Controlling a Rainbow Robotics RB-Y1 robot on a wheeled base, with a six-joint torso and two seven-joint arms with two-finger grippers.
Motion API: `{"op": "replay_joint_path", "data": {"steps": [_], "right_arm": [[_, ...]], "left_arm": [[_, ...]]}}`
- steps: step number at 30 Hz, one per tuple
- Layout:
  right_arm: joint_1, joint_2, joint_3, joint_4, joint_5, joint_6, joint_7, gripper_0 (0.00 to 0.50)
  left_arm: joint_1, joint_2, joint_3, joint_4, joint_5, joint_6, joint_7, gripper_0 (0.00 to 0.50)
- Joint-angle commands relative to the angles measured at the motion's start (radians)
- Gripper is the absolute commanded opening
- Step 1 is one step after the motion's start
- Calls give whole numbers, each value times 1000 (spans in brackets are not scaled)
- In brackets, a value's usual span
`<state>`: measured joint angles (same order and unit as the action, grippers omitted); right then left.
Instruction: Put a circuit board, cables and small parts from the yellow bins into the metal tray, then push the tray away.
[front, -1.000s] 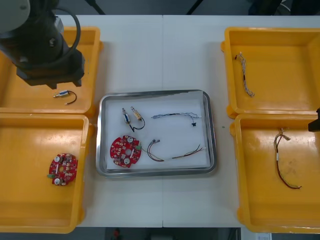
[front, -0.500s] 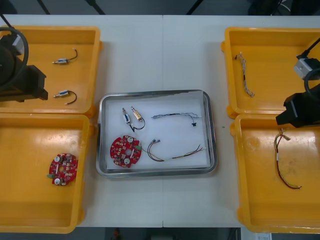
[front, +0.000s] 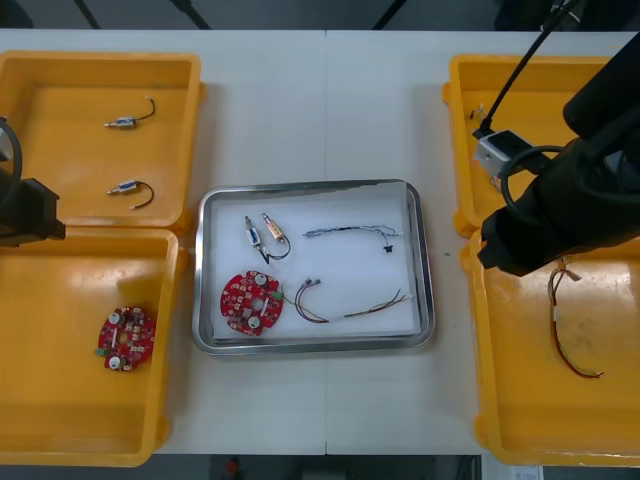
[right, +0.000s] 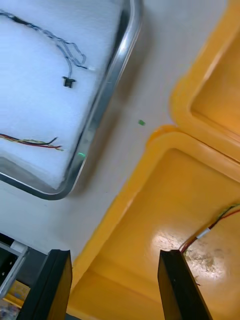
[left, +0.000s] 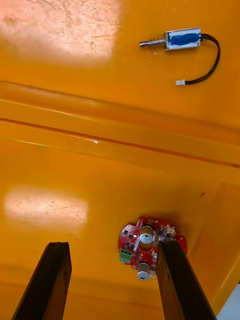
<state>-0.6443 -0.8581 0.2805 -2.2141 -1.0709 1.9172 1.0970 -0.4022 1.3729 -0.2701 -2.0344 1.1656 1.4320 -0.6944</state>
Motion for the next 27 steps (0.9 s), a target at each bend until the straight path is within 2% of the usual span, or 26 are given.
{"op": "replay_joint_path", "data": {"steps": [1,4,19,27], "right_arm": [[-100,67,95,-27,16,3,75,500],[-136,97,167,-18,26,-9,96,500],[-245,235,531,56,175,-162,437,500],[-296,315,732,148,295,-276,555,500]], "left_arm": [[45,75,25,2,-12,-50,-19,500],[57,87,25,2,-11,-59,-31,500],[95,100,25,14,11,-133,-151,500],[98,106,25,22,98,-131,-232,500]]}}
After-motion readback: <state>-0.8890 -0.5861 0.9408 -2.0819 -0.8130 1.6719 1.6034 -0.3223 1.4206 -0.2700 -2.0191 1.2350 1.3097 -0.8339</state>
